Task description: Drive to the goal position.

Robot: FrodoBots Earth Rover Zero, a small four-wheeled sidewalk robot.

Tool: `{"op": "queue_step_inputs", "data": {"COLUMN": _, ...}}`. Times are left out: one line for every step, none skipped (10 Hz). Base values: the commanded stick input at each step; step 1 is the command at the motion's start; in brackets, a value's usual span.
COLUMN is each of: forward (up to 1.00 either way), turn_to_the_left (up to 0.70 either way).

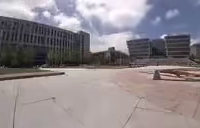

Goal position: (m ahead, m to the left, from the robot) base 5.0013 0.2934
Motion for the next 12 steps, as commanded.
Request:
{"op": "queue_step_inputs", "data": {"forward": 1.00, "turn_to_the_left": -0.03}}
{"op": "queue_step_inputs", "data": {"forward": 1.00, "turn_to_the_left": -0.09}}
{"op": "queue_step_inputs", "data": {"forward": 1.00, "turn_to_the_left": -0.02}}
{"op": "queue_step_inputs", "data": {"forward": 1.00, "turn_to_the_left": 0.00}}
{"op": "queue_step_inputs", "data": {"forward": 1.00, "turn_to_the_left": 0.00}}
{"op": "queue_step_inputs", "data": {"forward": 1.00, "turn_to_the_left": 0.00}}
{"op": "queue_step_inputs", "data": {"forward": 1.00, "turn_to_the_left": 0.00}}
{"op": "queue_step_inputs", "data": {"forward": 1.00, "turn_to_the_left": 0.00}}
{"op": "queue_step_inputs", "data": {"forward": 1.00, "turn_to_the_left": 0.00}}
{"op": "queue_step_inputs", "data": {"forward": 1.00, "turn_to_the_left": 0.00}}
{"op": "queue_step_inputs", "data": {"forward": 1.00, "turn_to_the_left": 0.00}}
{"op": "queue_step_inputs", "data": {"forward": 1.00, "turn_to_the_left": 0.00}}
